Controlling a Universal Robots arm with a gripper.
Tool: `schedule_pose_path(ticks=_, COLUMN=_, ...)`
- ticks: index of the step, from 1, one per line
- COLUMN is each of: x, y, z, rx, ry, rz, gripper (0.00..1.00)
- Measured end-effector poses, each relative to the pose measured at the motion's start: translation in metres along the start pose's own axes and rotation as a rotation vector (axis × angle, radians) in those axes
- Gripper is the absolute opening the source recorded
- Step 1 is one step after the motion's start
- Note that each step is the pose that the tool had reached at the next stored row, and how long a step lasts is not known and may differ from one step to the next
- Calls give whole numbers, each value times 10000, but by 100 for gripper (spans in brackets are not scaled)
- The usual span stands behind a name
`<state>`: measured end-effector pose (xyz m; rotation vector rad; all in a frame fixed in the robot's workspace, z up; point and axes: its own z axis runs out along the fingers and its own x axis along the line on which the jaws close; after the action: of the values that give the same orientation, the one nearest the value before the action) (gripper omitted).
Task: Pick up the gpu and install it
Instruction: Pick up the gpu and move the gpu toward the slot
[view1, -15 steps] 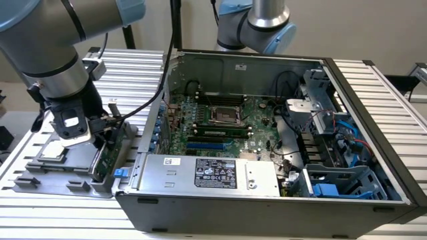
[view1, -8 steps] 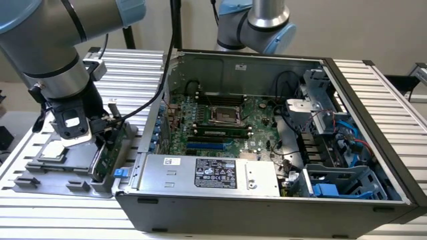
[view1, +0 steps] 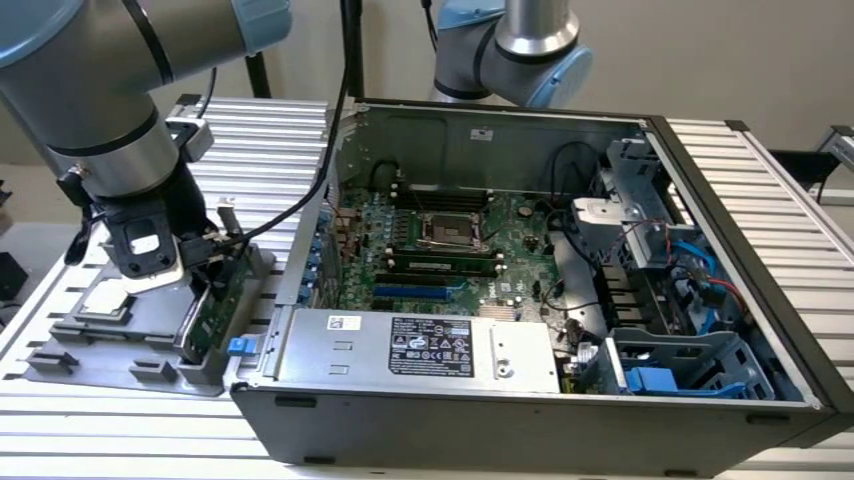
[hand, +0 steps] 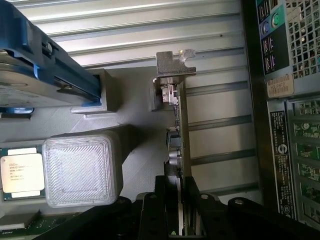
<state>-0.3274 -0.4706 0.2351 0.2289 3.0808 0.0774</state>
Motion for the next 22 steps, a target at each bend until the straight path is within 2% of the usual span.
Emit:
schedule_pose_path(ticks=5, x=-44, y=-1, z=3, rx=-6, ry=6, rz=-111, gripper=27)
schedule_pose_path(ticks=11, x=-83, y=5, z=5, rx=-27, ry=32, rz=-559, gripper=27)
schedule_pose_path(ticks=22, x=-84, y=5, z=4, rx=-100, ry=120, rz=-2110, gripper=27)
